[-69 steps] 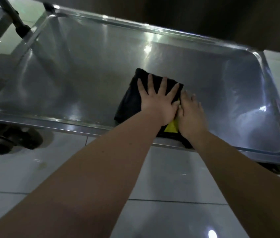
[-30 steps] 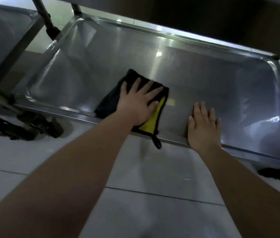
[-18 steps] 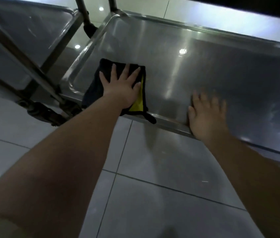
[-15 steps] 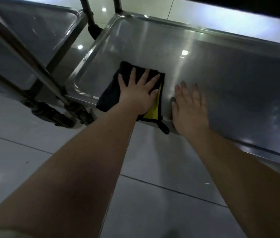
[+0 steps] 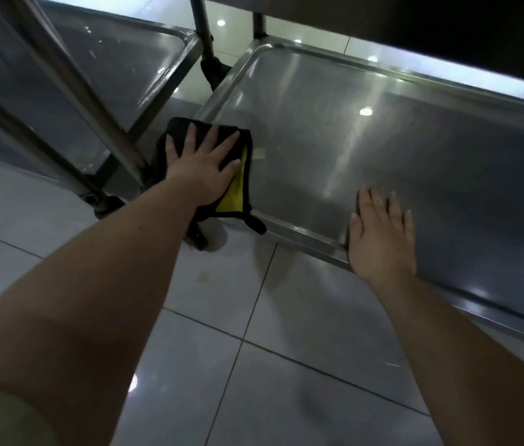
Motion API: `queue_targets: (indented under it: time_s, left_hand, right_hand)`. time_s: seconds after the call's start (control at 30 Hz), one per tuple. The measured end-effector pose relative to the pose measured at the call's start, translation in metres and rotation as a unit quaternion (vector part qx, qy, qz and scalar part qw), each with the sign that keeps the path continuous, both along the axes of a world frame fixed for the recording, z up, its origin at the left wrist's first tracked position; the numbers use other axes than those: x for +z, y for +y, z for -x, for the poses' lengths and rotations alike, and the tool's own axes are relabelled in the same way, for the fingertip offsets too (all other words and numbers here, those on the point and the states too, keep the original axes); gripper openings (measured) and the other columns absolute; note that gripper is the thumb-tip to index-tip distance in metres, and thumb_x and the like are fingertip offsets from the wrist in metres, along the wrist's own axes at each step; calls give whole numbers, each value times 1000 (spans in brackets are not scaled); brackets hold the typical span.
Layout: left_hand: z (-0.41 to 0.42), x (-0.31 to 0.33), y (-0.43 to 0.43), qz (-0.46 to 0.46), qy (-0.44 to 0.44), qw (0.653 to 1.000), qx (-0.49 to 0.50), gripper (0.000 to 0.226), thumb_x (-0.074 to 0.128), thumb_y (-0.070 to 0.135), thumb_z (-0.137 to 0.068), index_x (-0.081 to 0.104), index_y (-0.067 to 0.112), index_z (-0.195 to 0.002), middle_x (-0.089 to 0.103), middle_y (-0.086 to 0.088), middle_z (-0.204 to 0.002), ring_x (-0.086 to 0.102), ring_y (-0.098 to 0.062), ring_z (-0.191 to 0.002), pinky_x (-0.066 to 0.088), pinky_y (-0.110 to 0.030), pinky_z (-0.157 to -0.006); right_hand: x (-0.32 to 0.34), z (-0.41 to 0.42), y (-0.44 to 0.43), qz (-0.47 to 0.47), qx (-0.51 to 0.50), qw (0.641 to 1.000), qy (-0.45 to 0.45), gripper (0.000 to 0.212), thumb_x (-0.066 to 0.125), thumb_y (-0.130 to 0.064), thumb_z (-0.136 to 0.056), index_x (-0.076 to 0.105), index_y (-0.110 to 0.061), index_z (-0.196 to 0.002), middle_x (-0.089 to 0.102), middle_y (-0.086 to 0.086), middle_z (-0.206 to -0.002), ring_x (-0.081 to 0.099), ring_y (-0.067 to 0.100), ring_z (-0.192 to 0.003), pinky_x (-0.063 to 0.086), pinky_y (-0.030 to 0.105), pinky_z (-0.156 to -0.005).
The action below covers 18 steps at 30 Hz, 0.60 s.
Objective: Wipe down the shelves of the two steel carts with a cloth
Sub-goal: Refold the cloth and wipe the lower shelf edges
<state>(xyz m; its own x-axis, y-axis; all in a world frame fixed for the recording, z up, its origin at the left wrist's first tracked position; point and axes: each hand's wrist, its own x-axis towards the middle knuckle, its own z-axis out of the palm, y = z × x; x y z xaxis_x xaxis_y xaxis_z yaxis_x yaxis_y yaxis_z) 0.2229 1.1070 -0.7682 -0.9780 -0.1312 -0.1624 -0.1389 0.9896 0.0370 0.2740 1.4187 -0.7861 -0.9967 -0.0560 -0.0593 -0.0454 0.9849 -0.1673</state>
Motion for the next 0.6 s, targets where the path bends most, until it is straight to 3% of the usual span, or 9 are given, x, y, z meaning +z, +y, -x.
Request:
queue_targets:
  time_s: [0.13,0.33,0.43,0.53,0.6]
  left_hand:
    - [3,3,24,-1,-15,1000,0,56,10,62,-95,-9,50,-147,-11,6,-161,-15,-35,-145,-14,-67,-108]
    - [-24,4,166,-42,-25,974,-220,54,12,55,-98,0,46,-150,-2,6,-162,-9,-34,-147,-12,-68,-107]
    - [-29,5,188,-84,-15,968,-236,54,18,43,-100,2,40,-151,2,6,-162,-6,-29,-148,-13,-62,-111]
    - [-16,12,159,-178,9,960,-217,61,37,28,-98,11,28,-153,7,1,-162,1,-20,-148,-9,-46,-118]
    - [-9,10,138,-134,1,962,-238,59,36,38,-100,11,28,-154,2,-1,-162,-1,-17,-148,-7,-42,-119]
  right_hand:
    - [1,0,-1,-2,0,1000,7,53,21,-34,-104,14,-21,-155,12,-4,-163,5,25,-149,1,45,-120]
    - [3,-1,-1,-4,2,1000,-10,55,18,-29,-103,14,-15,-155,12,2,-163,3,23,-149,0,43,-121]
    - [5,-1,1,7,1,1000,-7,54,22,-20,-101,18,-7,-153,16,10,-162,6,24,-149,3,43,-121]
    - [5,-2,1,17,6,1000,14,52,28,-18,-101,24,-6,-152,21,11,-160,10,26,-149,5,43,-120]
    - [3,-2,-1,19,8,1000,19,54,26,-21,-102,19,-11,-154,17,6,-162,8,23,-149,3,41,-120]
